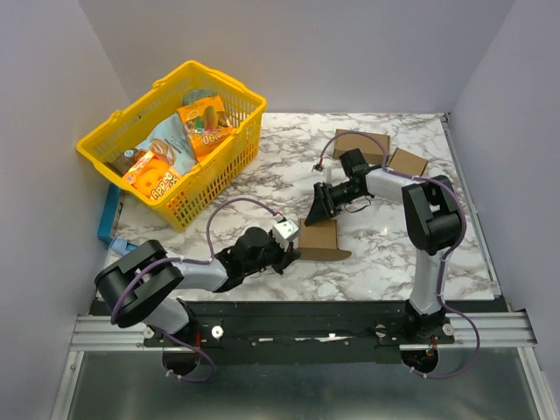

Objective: Fold the paper box

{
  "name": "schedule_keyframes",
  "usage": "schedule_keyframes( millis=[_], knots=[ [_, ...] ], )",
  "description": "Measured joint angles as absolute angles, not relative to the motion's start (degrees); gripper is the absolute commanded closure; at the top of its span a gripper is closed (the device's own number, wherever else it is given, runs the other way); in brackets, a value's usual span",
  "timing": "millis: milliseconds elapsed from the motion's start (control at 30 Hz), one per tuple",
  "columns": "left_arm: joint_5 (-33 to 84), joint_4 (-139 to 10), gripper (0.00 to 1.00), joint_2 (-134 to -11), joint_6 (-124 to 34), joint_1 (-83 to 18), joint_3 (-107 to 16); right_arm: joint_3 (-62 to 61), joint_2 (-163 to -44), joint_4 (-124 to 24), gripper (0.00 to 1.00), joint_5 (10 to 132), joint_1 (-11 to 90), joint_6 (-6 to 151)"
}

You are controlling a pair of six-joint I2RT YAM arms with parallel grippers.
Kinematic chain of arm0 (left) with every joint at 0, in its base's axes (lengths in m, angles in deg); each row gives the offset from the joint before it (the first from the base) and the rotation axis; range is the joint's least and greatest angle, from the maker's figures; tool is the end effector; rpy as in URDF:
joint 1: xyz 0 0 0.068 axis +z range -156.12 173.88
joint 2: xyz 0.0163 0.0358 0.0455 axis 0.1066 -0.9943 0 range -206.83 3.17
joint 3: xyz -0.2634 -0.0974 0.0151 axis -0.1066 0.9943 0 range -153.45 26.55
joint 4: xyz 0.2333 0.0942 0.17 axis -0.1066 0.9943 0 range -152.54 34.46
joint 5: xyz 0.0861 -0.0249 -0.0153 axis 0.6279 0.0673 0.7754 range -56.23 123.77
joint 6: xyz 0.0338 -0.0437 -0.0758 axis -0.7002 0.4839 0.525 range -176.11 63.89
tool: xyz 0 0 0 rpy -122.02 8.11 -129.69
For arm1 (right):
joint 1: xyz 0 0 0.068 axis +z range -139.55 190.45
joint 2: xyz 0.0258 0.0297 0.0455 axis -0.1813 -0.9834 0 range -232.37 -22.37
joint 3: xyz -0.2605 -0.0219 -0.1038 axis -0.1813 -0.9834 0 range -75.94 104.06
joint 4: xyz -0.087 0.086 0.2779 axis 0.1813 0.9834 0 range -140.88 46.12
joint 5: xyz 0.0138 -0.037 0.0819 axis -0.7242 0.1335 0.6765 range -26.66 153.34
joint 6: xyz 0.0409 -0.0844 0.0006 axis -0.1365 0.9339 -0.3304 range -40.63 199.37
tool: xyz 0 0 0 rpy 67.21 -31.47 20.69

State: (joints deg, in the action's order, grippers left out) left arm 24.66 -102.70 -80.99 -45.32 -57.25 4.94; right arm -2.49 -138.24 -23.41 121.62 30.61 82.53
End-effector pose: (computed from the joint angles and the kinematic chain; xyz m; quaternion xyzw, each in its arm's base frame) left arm 0.1933 -0.2613 0.0955 0.3271 0.7623 -0.3419 0.4417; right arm 0.3825 0.2172 0.0965 -0.2571 0.8251 0.4967 0.0799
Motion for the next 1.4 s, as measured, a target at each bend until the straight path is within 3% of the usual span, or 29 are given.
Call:
schedule_keyframes(
  millis=[133, 400, 600, 800, 933, 1100, 1400],
  knots=[
    [22.15, -100.08, 1.0, -76.44, -43.84, -57.25, 5.16, -2.64, -138.18, -23.26, 0.24, 122.34, 31.2, 81.09],
    [20.77, -92.84, 1.0, -70.94, -39.03, -57.19, 2.95, -1.68, -134.53, -21.62, 0.05, 118.06, 32.53, 77.94],
    [20.82, -83.36, 1.0, -63.66, -33.43, -57.04, -1.48, -2.05, -119.97, -25.64, 0.03, 109.88, 32.6, 77.94],
    [18.7, -72.08, 1.0, -57.49, -27.97, -55.02, -4.85, -12.93, -99.6, -35.63, 0.01, 102.85, 32.97, 78.47],
    [12.88, -64.56, 1.0, -56.18, -25.13, -50.96, -5.83, -18.44, -90.51, -37.03, 0.01, 93.51, 40.27, 83.06],
    [5.39, -54.55, 1.0, -55.46, -24.86, -44.66, -6.9, -20.13, -87.62, -35.54, 0.01, 84.27, 54.8, 87.93],
    [-10.11, -46.48, 1.0, -59.11, -27.73, -40.42, -9.96, -22.18, -88.54, -28.83, 0.01, 73.91, 68.11, 92.54]
  ],
)
